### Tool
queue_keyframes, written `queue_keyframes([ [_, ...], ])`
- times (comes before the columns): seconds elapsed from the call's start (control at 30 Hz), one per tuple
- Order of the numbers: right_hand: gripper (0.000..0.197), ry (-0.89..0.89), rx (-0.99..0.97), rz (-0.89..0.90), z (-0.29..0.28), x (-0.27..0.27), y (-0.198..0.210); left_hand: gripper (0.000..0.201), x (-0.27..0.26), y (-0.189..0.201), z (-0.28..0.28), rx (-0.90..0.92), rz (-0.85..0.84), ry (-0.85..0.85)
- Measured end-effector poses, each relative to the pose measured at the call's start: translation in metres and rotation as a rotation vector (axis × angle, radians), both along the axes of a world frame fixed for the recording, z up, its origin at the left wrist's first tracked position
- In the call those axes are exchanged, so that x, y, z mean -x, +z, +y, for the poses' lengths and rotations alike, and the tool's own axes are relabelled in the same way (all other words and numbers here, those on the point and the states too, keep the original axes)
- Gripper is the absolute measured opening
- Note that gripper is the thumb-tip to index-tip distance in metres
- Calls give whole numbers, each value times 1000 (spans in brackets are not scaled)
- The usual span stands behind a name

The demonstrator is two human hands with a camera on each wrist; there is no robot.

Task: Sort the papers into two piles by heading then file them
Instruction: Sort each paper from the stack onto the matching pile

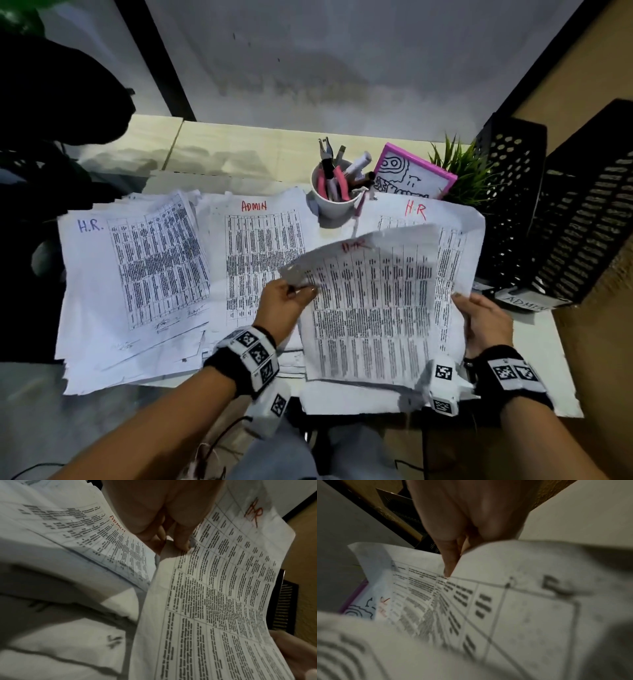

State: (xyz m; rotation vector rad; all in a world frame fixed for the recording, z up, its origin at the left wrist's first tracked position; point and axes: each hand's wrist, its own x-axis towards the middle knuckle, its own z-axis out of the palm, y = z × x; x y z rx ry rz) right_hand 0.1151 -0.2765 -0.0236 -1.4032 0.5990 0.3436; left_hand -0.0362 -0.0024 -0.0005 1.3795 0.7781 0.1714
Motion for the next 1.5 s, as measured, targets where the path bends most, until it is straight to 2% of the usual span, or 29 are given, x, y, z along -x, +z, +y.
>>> queue_keyframes([
  [0.17,17,269,-67,15,13,9,18,19,-30,4,-8,-38,-3,10],
  [0.23,20,296,-109,22,18,11,16,22,-41,10,-7,26,-32,20],
  [0.33,15,278,-167,15,23,9,12,19,-52,21,-1,-25,-34,11],
  [0.4,38,259,-126,3,30,6,10,18,-50,28,10,-55,-65,67],
  [0.47,28,258,6,-16,35,5,3,30,-42,36,32,-92,-69,187],
  [0.5,25,249,145,-37,35,3,-5,34,-33,40,47,-149,-67,255],
  [0.6,43,288,619,-106,30,3,-23,34,4,44,107,-315,-51,442],
  [0.63,52,292,713,-110,28,3,-28,30,18,46,127,-370,-25,493],
  [0.7,70,291,796,-84,29,6,-30,21,51,44,168,-464,56,563],
  [0.77,76,326,884,-52,32,8,-30,8,81,38,202,-533,138,606],
  [0.83,76,370,929,-12,35,8,-32,18,104,27,228,-550,206,632],
  [0.93,73,386,973,37,40,4,-35,25,128,16,251,-589,363,550],
  [1.0,60,378,981,39,44,-2,-34,29,135,9,257,-614,474,459],
  [1.13,36,301,887,16,46,-10,-33,33,131,-5,269,-607,557,282],
  [1.23,22,203,834,-70,45,-7,-30,31,116,-13,266,-738,600,306],
  [1.33,25,292,878,-183,40,-8,-34,36,87,-9,226,-834,457,277],
  [1.5,19,347,890,-349,24,-6,-33,45,33,-2,127,-679,91,58],
])
